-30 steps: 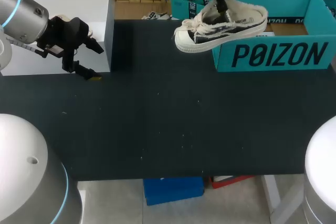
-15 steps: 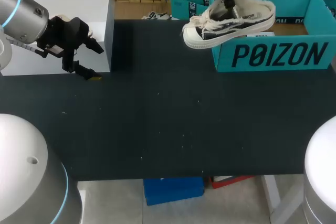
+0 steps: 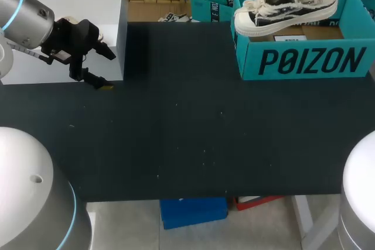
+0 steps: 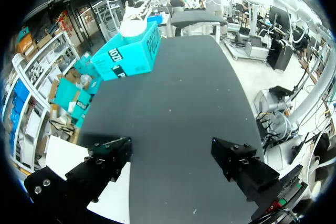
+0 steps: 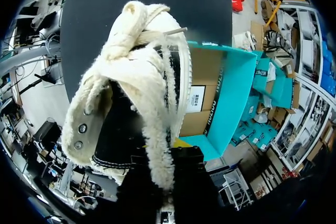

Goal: Take the shoe out of the shoebox, open the shoe tongue, remove and reinsert the insole, then place the shoe into the shoebox

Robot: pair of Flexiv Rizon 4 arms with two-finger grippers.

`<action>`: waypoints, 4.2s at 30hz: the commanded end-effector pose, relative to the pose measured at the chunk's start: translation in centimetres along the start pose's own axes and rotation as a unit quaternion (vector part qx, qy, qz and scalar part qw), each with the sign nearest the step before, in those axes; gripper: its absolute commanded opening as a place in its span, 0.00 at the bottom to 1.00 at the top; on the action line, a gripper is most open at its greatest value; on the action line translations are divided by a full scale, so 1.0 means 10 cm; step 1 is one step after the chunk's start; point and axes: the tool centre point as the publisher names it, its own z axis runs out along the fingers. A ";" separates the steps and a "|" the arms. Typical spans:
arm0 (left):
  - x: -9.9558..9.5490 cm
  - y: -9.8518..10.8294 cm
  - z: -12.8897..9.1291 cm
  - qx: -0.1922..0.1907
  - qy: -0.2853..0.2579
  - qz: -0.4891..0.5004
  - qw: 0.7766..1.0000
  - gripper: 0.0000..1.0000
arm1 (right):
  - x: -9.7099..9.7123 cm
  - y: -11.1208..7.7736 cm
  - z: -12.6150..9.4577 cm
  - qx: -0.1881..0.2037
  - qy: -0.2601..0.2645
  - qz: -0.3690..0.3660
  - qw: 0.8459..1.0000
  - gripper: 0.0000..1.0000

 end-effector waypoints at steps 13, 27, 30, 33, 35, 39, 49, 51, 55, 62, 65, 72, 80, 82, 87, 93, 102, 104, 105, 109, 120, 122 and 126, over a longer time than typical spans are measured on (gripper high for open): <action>0.01 0.01 0.00 0.000 -0.002 0.001 1.000 1.00 | -0.41 -0.35 0.54 -0.053 0.017 0.004 0.998 0.00; 0.01 0.01 0.00 0.000 -0.002 0.001 1.000 1.00 | -0.45 -0.36 0.97 -0.073 0.047 0.020 0.996 0.00; 0.01 0.01 0.00 0.000 -0.002 0.001 1.000 1.00 | -0.45 -0.34 1.04 -0.077 0.052 0.023 0.995 0.00; 0.01 0.01 0.00 0.000 -0.002 0.001 1.000 1.00 | -0.46 -0.31 1.10 -0.080 0.057 0.026 0.995 0.00; 0.01 0.01 0.00 0.000 -0.002 0.001 1.000 1.00 | -0.46 -0.30 1.15 -0.083 0.060 0.029 0.994 0.00; 0.01 0.01 0.00 0.000 -0.002 0.001 1.000 1.00 | -0.46 -0.26 1.24 -0.091 0.066 0.035 0.993 0.00; 0.01 0.01 0.00 0.000 -0.002 0.001 1.000 1.00 | -0.46 -0.14 1.49 -0.109 0.079 0.033 0.990 0.00; 0.01 0.01 0.00 0.000 -0.002 0.001 1.000 1.00 | -0.45 -0.12 1.55 -0.111 0.081 0.033 0.990 0.00; 0.01 0.01 0.00 0.000 -0.002 0.001 1.000 1.00 | -0.43 -0.08 1.67 -0.121 0.087 0.030 0.988 0.00; 0.01 0.01 0.00 0.000 -0.002 0.001 1.000 1.00 | -0.41 -0.02 1.89 -0.128 0.098 0.027 0.987 0.00; 0.01 0.01 0.00 0.000 -0.002 0.001 1.000 1.00 | -0.39 0.01 1.99 -0.129 0.101 0.026 0.986 0.00; 0.01 0.01 0.00 0.000 -0.002 0.001 1.000 1.00 | -0.37 0.06 2.14 -0.142 0.103 0.029 0.984 0.00; 0.01 0.01 0.00 0.000 -0.002 0.001 1.000 1.00 | -0.33 0.09 2.29 -0.144 0.109 0.027 0.983 0.00; 0.01 0.01 0.00 0.000 -0.002 0.001 1.000 1.00 | -0.33 0.10 2.31 -0.145 0.111 0.027 0.983 0.00; 0.01 0.01 0.00 0.000 -0.002 0.001 1.000 1.00 | -0.35 0.11 2.35 -0.145 0.114 0.025 0.983 0.00; 0.01 0.01 0.00 0.000 -0.002 0.001 1.000 1.00 | -0.36 0.15 2.39 -0.144 0.118 0.020 0.982 1.00; 0.01 0.01 0.00 0.000 -0.002 0.001 1.000 1.00 | -0.42 0.09 2.34 -0.139 0.119 0.025 0.983 1.00; 0.01 0.01 0.00 0.000 -0.002 0.001 1.000 1.00 | -0.44 0.04 2.30 -0.137 0.116 0.028 0.983 1.00; 0.01 0.01 0.00 0.000 -0.002 0.001 1.000 1.00 | -0.45 0.02 2.28 -0.134 0.114 0.030 0.984 1.00; 0.01 0.01 0.00 0.000 -0.002 0.001 1.000 1.00 | -0.48 -0.10 2.18 -0.128 0.108 0.039 0.985 1.00; 0.01 0.01 0.00 0.000 -0.002 0.001 1.000 1.00 | -0.51 -0.41 1.63 -0.142 0.083 0.078 0.983 1.00; 0.01 0.01 0.00 0.000 -0.002 0.001 1.000 1.00 | -0.47 -0.45 1.47 -0.150 0.074 0.087 0.982 1.00; 0.01 0.01 0.00 0.000 -0.002 0.001 1.000 1.00 | -0.34 -0.48 1.14 -0.161 0.058 0.096 0.980 1.00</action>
